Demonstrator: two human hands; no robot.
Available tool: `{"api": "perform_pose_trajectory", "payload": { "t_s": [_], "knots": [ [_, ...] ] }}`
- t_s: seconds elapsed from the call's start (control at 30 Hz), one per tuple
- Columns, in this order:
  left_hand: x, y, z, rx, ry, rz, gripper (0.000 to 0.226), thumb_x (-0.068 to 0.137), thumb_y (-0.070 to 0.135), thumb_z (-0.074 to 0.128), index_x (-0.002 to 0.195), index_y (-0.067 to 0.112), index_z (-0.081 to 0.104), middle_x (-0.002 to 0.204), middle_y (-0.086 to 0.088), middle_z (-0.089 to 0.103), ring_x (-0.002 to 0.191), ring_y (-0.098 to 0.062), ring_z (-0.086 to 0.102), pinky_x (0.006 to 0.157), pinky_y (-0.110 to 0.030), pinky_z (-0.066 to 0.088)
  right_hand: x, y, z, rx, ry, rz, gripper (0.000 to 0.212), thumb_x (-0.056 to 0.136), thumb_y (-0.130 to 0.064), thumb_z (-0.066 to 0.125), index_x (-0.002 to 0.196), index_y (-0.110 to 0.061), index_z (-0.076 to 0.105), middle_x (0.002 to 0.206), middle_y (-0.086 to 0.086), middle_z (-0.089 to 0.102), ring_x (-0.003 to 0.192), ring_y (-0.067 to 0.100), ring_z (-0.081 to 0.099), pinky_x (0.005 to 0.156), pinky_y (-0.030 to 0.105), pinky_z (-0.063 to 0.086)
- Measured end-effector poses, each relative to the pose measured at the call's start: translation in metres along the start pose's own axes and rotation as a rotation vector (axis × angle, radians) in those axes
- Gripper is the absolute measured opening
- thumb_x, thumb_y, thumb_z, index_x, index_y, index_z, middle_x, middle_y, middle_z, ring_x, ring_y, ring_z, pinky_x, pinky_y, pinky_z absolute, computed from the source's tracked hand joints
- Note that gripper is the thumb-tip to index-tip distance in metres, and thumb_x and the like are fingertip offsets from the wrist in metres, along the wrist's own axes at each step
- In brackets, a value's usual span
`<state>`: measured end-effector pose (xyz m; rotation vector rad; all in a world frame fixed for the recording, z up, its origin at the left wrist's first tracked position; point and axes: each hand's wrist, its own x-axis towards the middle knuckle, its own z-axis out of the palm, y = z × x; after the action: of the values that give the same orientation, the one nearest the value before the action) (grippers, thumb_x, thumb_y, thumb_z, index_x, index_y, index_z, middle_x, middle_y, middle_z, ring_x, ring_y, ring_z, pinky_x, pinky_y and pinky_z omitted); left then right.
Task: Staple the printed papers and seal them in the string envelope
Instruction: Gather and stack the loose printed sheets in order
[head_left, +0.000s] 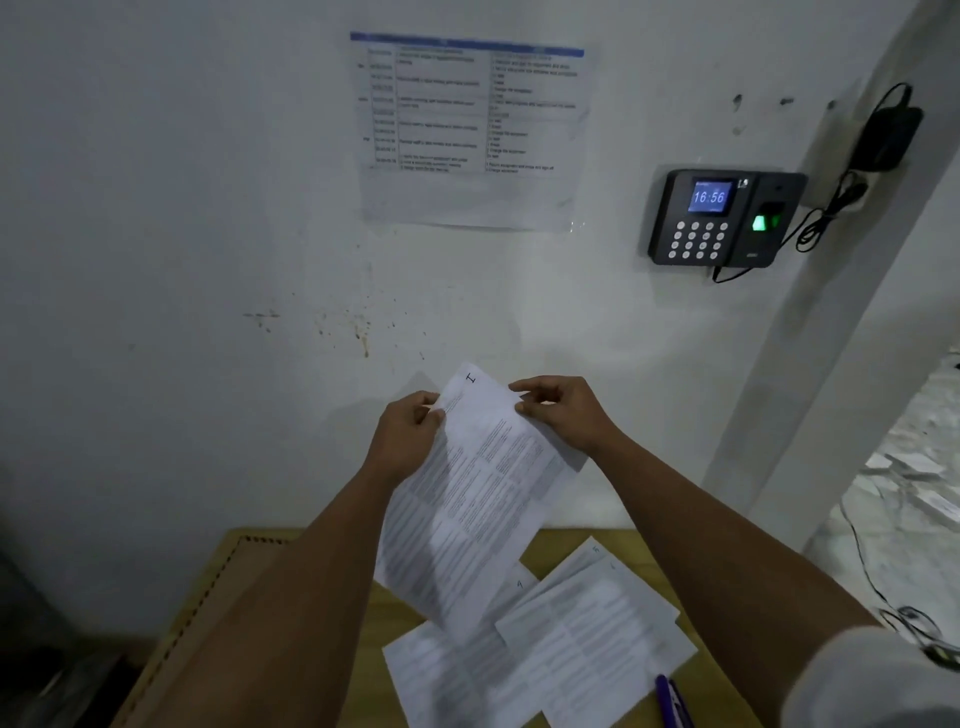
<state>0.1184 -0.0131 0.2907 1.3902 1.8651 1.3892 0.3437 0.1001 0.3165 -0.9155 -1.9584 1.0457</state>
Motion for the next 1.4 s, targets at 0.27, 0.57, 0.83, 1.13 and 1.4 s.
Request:
{"api": "perform_pose_trajectory", "payload": {
  "t_s": [0.27, 0.57, 0.83, 1.13, 1.4],
  "knots": [
    [-0.015, -0.064, 0.004, 0.209, -0.041, 0.013, 0.049, 0.099, 0.013, 0.053, 0.145, 0.03, 0.056, 0.093, 0.001, 0.074, 0.064, -0.009, 0.059, 0.072, -0.023, 0.046, -0.008, 0.055, 0.05, 0.1, 0.008, 0.178, 0.023, 0.084, -0.001, 0.077, 0.106, -0.003, 0.078, 0.097, 0.004, 0.077, 0.081, 0.001, 0.072, 0.076, 0.015, 0.056],
    [0.007, -0.142, 0.001, 0.205, -0.283, -0.164, 0.056, 0.093, 0.006, 0.05, 0.143, 0.031, 0.058, 0.102, 0.009, 0.076, 0.067, 0.001, 0.063, 0.065, -0.013, 0.05, 0.0, 0.136, 0.114, 0.115, -0.029, 0.435, 0.02, 0.084, -0.001, 0.076, 0.102, -0.008, 0.08, 0.093, 0.006, 0.077, 0.086, 0.013, 0.072, 0.089, 0.03, 0.058],
    [0.037, -0.255, 0.0, 0.306, -0.437, -0.245, 0.055, 0.091, 0.026, 0.049, 0.145, 0.029, 0.056, 0.097, 0.003, 0.073, 0.088, -0.018, 0.07, 0.086, -0.036, 0.054, -0.006, 0.247, 0.149, -0.505, -0.149, 0.794, 0.039, 0.085, -0.015, 0.057, 0.12, -0.026, 0.071, 0.13, -0.002, 0.066, 0.12, 0.019, 0.062, 0.102, 0.026, 0.044],
    [0.047, -0.323, 0.013, 0.288, -0.515, -0.289, 0.044, 0.1, 0.014, 0.053, 0.138, 0.032, 0.063, 0.095, 0.008, 0.075, 0.076, 0.003, 0.065, 0.068, -0.016, 0.047, -0.02, 0.311, 0.185, -0.795, -0.309, 0.871, 0.056, 0.083, -0.054, 0.07, 0.13, -0.031, 0.051, 0.126, 0.004, 0.056, 0.117, 0.029, 0.056, 0.095, 0.048, 0.043],
    [0.046, -0.339, 0.01, 0.232, -0.499, -0.291, 0.041, 0.1, 0.014, 0.057, 0.136, 0.033, 0.064, 0.095, 0.001, 0.078, 0.075, 0.009, 0.066, 0.064, -0.002, 0.041, -0.018, 0.322, 0.192, -0.797, -0.182, 0.883, 0.022, 0.091, -0.035, 0.065, 0.112, -0.029, 0.069, 0.113, 0.0, 0.06, 0.108, 0.024, 0.059, 0.093, 0.045, 0.038]
  ]
}}
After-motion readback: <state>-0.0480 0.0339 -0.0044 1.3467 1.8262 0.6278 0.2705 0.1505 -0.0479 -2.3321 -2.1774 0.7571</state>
